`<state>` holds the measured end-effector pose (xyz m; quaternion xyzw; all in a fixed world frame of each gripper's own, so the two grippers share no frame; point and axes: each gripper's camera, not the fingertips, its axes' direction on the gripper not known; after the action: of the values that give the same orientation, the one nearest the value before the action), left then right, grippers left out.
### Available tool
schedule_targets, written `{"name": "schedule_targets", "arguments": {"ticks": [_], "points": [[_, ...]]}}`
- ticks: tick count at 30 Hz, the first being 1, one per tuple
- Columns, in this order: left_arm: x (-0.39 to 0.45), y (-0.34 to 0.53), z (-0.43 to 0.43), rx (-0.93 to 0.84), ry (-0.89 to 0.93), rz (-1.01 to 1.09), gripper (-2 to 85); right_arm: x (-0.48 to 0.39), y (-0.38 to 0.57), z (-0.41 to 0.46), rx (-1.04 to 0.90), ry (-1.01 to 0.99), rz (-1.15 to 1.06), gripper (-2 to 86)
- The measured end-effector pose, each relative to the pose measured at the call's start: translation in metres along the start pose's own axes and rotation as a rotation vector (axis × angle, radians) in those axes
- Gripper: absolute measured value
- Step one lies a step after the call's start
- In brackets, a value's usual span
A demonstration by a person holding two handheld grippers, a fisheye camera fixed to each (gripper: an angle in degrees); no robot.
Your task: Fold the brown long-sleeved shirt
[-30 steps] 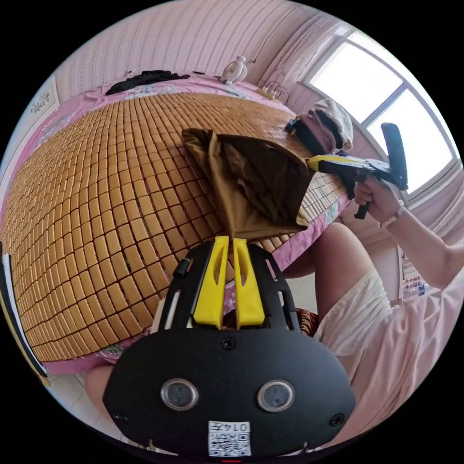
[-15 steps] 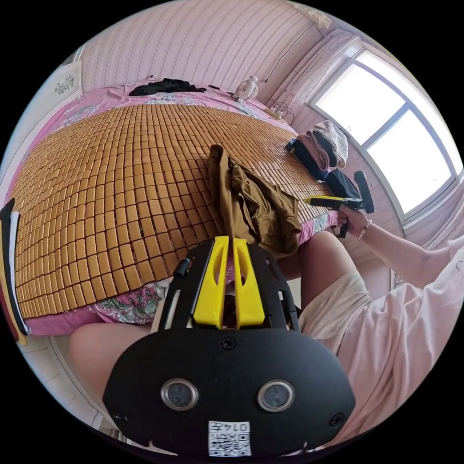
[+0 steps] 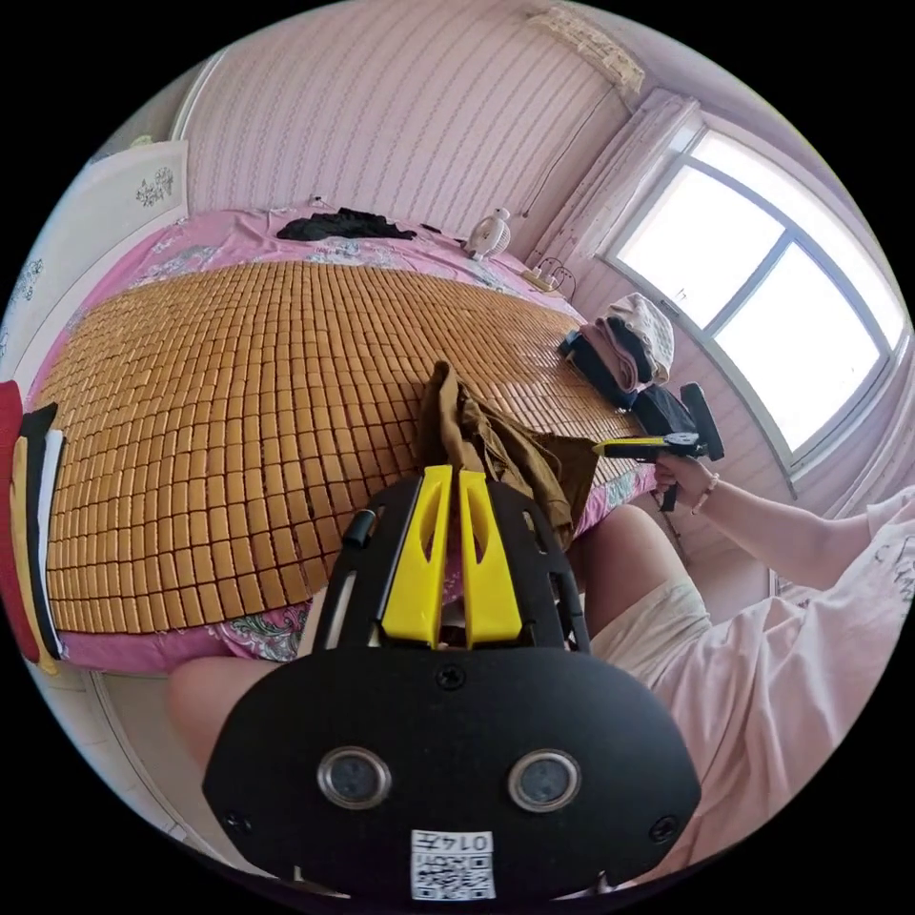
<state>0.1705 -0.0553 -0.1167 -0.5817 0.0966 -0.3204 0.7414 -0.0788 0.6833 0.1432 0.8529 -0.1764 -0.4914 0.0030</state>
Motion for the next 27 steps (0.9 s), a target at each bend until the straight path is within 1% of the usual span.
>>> {"name": "schedule_targets", "arguments": {"ticks": [2, 3, 5, 6, 8, 10, 12, 13, 14, 15, 18, 19, 20, 22, 24, 27], "points": [[0.004, 0.004, -0.033, 0.063, -0.015, 0.024, -1.0, 0.001, -0.003, -0.061, 0.157, -0.104, 0.016, 0.5], [0.006, 0.005, -0.057, 0.109, -0.036, 0.035, -1.0, 0.000, -0.005, -0.077, 0.190, -0.131, 0.010, 0.5], [0.009, 0.004, -0.099, 0.184, -0.073, 0.046, -1.0, -0.013, -0.011, -0.143, 0.327, -0.198, -0.043, 0.5], [0.010, 0.004, -0.130, 0.243, -0.095, 0.050, -1.0, -0.019, -0.013, -0.159, 0.363, -0.204, -0.064, 0.5], [0.012, 0.003, -0.179, 0.327, -0.112, 0.049, -1.0, -0.040, -0.014, -0.227, 0.520, -0.225, -0.125, 0.5], [0.020, 0.004, -0.228, 0.415, -0.120, 0.069, -1.0, -0.054, -0.013, -0.275, 0.631, -0.254, -0.154, 0.5], [0.042, 0.010, -0.290, 0.552, -0.162, 0.144, -1.0, -0.069, -0.008, -0.319, 0.737, -0.288, -0.194, 0.4], [0.050, 0.012, -0.306, 0.592, -0.176, 0.170, -1.0, -0.081, -0.004, -0.346, 0.803, -0.287, -0.218, 0.4], [0.066, 0.017, -0.337, 0.668, -0.220, 0.213, -1.0, -0.093, 0.003, -0.373, 0.867, -0.269, -0.240, 0.4], [0.083, 0.023, -0.367, 0.742, -0.276, 0.245, -1.0, -0.100, 0.006, -0.385, 0.897, -0.261, -0.252, 0.4], [0.121, 0.039, -0.436, 0.875, -0.323, 0.322, -1.0, -0.132, 0.025, -0.439, 0.996, -0.225, -0.318, 0.4], [0.128, 0.043, -0.448, 0.893, -0.329, 0.339, -1.0, -0.145, 0.032, -0.457, 1.013, -0.190, -0.336, 0.4], [0.142, 0.051, -0.468, 0.912, -0.340, 0.377, -1.0, -0.158, 0.034, -0.470, 0.975, -0.127, -0.349, 0.4], [0.159, 0.058, -0.489, 0.886, -0.347, 0.409, -1.0, -0.174, 0.038, -0.483, 0.960, -0.057, -0.367, 0.3], [0.175, 0.073, -0.508, 0.900, -0.404, 0.432, -1.0, -0.180, 0.051, -0.502, 1.012, -0.081, -0.381, 0.3], [0.195, 0.098, -0.538, 0.955, -0.404, 0.460, -1.0, -0.189, 0.077, -0.538, 1.132, -0.138, -0.412, 0.3]]}}
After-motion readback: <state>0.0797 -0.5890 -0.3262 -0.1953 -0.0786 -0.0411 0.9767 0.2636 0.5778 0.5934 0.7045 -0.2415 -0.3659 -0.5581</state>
